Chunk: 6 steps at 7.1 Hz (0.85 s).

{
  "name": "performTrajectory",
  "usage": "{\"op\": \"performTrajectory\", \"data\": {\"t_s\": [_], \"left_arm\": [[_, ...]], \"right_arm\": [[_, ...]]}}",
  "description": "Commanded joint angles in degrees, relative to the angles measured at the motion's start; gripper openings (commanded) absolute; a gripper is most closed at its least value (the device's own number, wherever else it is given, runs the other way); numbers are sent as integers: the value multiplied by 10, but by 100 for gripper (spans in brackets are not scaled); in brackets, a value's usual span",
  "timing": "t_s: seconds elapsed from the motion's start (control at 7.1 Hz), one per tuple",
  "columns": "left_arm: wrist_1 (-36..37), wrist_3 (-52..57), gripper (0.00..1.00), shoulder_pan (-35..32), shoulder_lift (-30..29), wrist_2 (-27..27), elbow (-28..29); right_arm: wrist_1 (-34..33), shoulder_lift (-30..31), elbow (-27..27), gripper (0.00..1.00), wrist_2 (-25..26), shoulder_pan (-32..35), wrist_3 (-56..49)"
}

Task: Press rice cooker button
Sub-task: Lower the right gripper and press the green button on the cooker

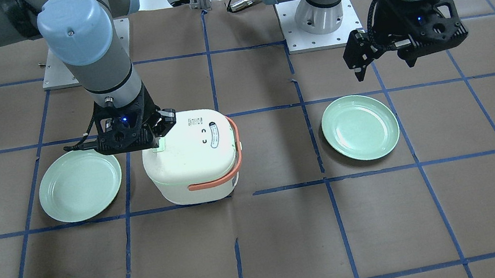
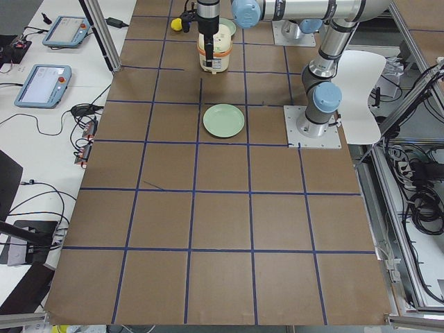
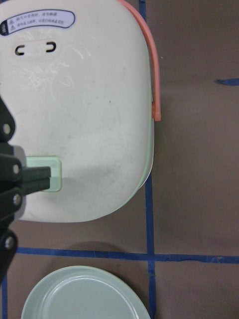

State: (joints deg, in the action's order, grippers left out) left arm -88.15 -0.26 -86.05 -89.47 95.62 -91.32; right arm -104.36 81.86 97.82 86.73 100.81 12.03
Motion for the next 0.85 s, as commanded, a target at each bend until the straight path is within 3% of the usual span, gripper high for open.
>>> {"op": "performTrajectory", "data": {"t_s": [0.0,0.7], "left_arm": [[0,0,100,0,0,0,0],[0,0,100,0,0,0,0]], "right_arm": [[-2,1,6,2,-1,0,0],[-2,0,10,3,-2,1,7]]}}
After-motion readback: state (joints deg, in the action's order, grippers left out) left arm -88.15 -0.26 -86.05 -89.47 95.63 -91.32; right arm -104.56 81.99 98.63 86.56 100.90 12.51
